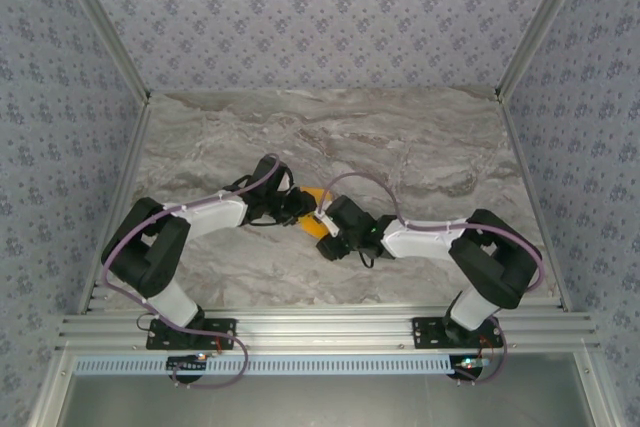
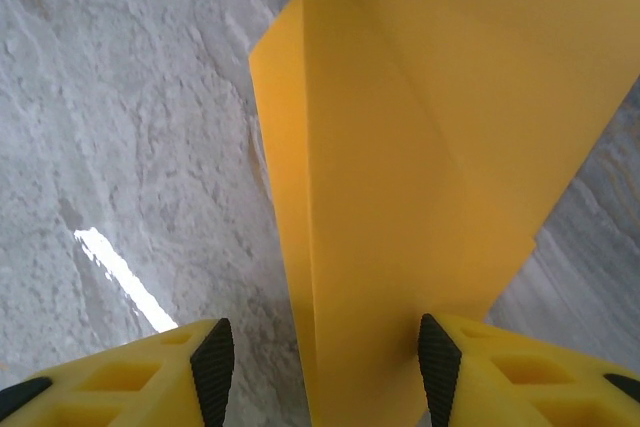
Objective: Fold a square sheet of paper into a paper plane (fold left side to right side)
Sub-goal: Third fold the triangle at the center of the table.
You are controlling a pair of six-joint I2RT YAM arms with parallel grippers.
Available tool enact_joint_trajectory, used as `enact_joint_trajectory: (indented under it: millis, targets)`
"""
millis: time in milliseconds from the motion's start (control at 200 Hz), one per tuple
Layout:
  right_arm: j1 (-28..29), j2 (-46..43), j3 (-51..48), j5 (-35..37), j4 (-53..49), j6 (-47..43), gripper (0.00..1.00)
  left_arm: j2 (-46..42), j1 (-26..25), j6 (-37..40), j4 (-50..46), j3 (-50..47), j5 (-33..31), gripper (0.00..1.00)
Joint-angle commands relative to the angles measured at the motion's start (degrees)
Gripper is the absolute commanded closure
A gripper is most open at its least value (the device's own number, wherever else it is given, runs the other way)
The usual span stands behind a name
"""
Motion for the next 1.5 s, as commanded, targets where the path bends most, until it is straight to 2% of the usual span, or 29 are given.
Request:
enact_joint_trajectory:
  millis: [0,255,530,750,1074,1309,1494]
  targets:
    - [0.41,-1.11,-0.54,-0.23,0.91,-1.41,0.44,-0.37,0.25,-1.13,1.06,1.92,0.36,0.76]
    - [0.49,-0.46,-0.23,1.35,0.3,-1.76,0.5,-0.31,0.24,-1.24,0.98,2.27,0.56,0.75]
    - [0.42,0.17,0.01,1.7,-0.42,-1.41,0.7,-0.74,0.33,-0.76,0.47,2.41,0.63,0.74]
    - [-0.11,0.08,-0.21,0.01,-0.42,-0.82,0.85,-2.03,0.56,0.37,-0.86,2.27,0.15,0.69]
    - [-2.82,-0.09,-0.94,-6.83,1.09,1.95,0.92,-9.08,2.12,3.57,-5.42,0.18,-2.65,0.49]
    - [-6.09,-0.07,-3.1,-12.63,4.33,5.36,0.94,-13.68,3.06,4.45,-7.61,-3.5,-4.32,0.47]
    - [-8.54,-0.27,-5.03,-17.5,7.71,8.01,0.95,-13.29,3.0,3.74,-4.75,-6.46,-3.09,0.5]
